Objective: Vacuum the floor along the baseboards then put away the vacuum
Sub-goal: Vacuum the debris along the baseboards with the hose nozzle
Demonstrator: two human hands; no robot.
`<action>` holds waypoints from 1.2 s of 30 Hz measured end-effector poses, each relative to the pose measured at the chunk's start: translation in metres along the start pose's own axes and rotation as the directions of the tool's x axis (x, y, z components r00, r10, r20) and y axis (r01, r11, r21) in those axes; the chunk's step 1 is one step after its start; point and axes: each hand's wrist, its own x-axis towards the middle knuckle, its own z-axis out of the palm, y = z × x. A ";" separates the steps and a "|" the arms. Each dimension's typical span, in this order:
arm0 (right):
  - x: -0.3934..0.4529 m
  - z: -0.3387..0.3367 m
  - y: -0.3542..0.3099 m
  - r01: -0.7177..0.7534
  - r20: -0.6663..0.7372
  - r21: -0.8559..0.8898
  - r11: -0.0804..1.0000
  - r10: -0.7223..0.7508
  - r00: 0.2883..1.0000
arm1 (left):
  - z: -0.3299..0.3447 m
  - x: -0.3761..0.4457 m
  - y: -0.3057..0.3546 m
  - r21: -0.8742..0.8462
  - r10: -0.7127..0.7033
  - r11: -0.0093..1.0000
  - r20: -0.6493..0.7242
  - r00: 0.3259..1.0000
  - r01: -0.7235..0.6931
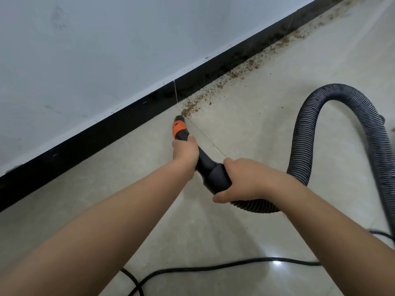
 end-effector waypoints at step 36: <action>-0.020 -0.014 0.027 -0.014 0.036 0.082 0.997 0.011 0.999 | 0.024 -0.018 -0.001 -0.063 -0.063 0.996 0.009 0.998 0.064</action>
